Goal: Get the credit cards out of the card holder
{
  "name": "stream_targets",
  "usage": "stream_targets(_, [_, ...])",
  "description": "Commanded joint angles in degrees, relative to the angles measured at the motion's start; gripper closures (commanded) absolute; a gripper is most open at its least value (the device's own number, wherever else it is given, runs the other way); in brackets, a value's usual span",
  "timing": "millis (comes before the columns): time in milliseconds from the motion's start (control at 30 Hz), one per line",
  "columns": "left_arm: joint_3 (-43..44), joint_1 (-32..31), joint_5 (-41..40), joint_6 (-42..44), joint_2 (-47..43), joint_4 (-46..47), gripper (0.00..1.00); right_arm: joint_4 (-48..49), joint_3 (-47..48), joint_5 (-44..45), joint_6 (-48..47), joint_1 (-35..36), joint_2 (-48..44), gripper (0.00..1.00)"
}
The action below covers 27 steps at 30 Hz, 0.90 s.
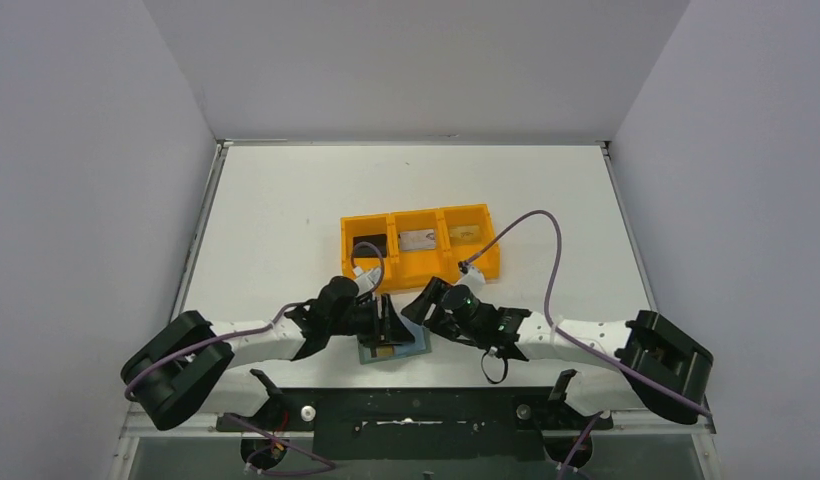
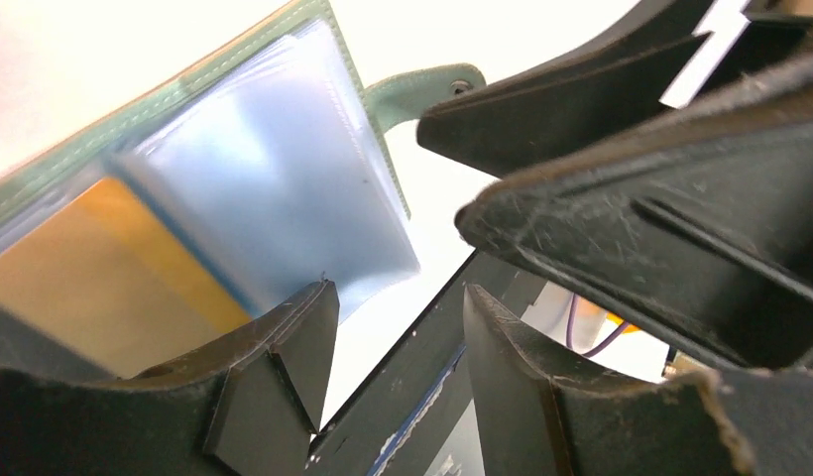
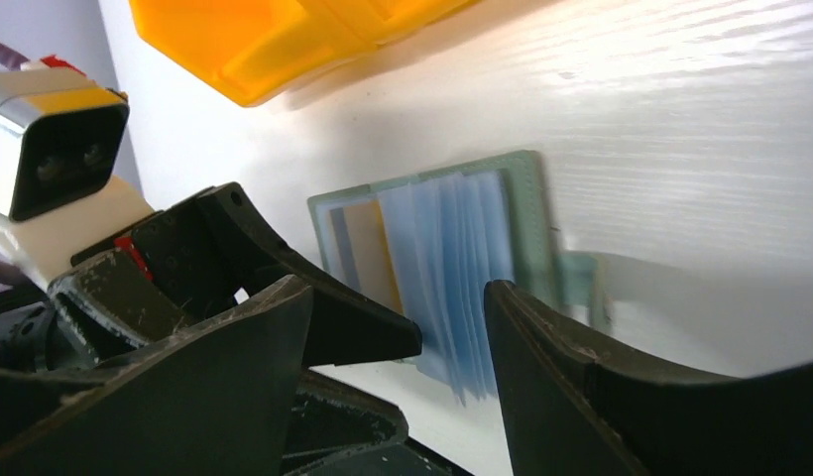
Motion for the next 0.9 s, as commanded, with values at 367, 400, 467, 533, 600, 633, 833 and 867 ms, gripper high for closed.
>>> stream_targets(367, [7.55,-4.1,-0.68,1.7,7.67,4.49,0.57,-21.23,-0.53,19.84,4.38,5.15,-18.17,0.09])
stream_targets(400, [8.31,-4.11,-1.38,2.53,5.55,2.15,0.57,-21.38,-0.98,20.39,5.51,5.14,-19.3,0.04])
stream_targets(467, [10.23,-4.09,-3.42,4.89,0.85,-3.07,0.56,-19.55,-3.37,20.36,7.02,5.12,-21.76,0.02])
stream_targets(533, [12.4,-4.1,-6.69,6.87,-4.15,-8.86,0.54,-14.88,-6.54,19.4,7.21,4.98,-24.73,0.02])
stream_targets(600, [13.4,-3.82,-11.89,8.24,-9.06,-14.28,0.51,-8.84,-10.29,18.19,7.05,4.92,-27.59,0.02])
stream_targets(633, [13.54,-3.76,-14.38,8.59,-11.63,-16.7,0.5,-4.55,-11.91,17.19,5.24,4.88,-28.8,0.02])
stream_targets(833, [10.65,0.21,-27.21,3.68,-23.19,-34.44,0.49,-5.08,-7.51,15.37,1.38,5.24,-25.7,0.28])
stream_targets(867, [9.67,1.22,-27.64,2.89,-24.8,-36.22,0.49,-6.79,-5.13,14.99,0.38,5.42,-23.57,0.33])
